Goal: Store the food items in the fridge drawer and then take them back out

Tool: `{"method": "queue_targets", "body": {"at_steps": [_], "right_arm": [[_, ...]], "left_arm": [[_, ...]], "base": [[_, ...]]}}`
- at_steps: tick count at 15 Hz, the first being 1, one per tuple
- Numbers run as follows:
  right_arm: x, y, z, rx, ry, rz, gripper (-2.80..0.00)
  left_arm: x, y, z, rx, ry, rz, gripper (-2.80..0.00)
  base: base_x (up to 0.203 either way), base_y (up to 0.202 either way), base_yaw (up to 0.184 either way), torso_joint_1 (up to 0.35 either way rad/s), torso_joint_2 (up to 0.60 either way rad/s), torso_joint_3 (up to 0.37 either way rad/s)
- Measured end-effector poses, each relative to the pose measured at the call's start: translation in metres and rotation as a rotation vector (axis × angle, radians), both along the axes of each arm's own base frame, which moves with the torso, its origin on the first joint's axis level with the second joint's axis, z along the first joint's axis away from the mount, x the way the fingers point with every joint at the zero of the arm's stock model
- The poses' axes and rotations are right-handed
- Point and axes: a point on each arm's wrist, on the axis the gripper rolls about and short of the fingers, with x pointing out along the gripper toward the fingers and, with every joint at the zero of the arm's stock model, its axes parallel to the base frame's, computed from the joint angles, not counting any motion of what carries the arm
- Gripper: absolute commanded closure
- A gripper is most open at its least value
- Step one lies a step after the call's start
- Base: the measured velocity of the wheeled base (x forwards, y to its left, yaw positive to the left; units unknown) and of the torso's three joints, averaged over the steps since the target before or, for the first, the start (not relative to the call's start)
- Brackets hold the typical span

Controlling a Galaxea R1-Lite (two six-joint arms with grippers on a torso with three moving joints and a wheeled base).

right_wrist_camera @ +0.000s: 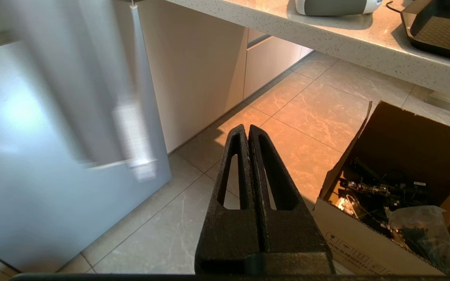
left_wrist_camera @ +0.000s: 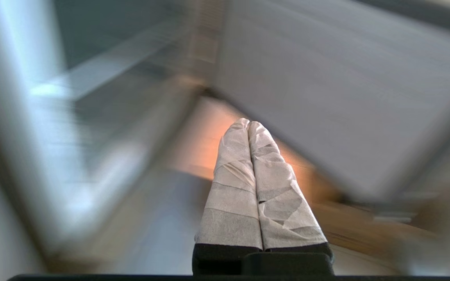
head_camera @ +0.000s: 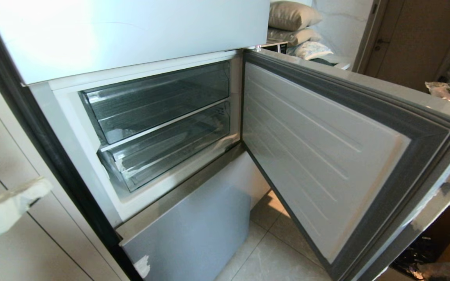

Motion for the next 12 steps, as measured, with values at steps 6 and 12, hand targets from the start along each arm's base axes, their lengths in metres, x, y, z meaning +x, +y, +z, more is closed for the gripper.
{"method": "queue_targets", "body": {"at_steps": [6, 12], "right_arm": [[0.0, 0.0, 0.0, 0.0, 0.0, 0.0, 0.0], [0.0, 0.0, 0.0, 0.0, 0.0, 0.0, 0.0]], "left_arm": [[-0.077, 0.03, -0.026, 0.171, 0.031, 0.469, 0.0], [-0.068, 0.03, -0.113, 0.28, 0.284, 0.503, 0.0]], "base": [[0.0, 0.0, 0.0, 0.0, 0.0, 0.0], [0.0, 0.0, 0.0, 0.0, 0.0, 0.0]]}}
